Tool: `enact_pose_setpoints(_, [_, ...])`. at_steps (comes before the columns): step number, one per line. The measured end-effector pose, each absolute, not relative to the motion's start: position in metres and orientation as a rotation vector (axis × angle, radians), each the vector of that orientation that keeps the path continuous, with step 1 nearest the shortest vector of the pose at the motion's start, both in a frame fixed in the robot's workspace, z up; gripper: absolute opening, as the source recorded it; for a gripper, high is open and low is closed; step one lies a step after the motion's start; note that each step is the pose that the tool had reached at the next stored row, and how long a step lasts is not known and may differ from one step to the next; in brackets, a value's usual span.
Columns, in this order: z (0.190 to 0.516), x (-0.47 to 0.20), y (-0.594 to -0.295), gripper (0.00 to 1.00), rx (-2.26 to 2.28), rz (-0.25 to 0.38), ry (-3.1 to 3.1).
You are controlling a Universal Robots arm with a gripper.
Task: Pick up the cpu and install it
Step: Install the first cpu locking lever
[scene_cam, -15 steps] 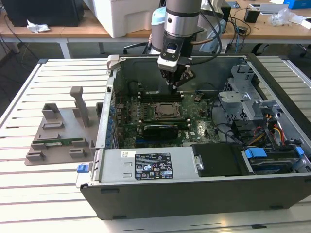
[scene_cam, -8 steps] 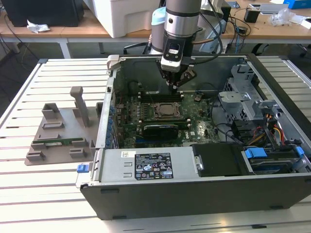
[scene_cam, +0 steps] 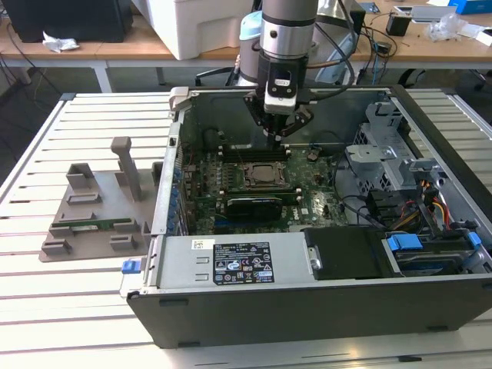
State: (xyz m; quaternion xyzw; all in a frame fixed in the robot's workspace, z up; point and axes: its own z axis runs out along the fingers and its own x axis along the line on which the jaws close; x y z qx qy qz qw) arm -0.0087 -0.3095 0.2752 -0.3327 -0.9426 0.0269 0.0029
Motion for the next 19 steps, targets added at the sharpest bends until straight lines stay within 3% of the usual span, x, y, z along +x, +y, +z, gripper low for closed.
enact_pose_setpoints(19, [0.2751,-0.0087,-0.3095,0.11,-0.706,0.085,-3.06])
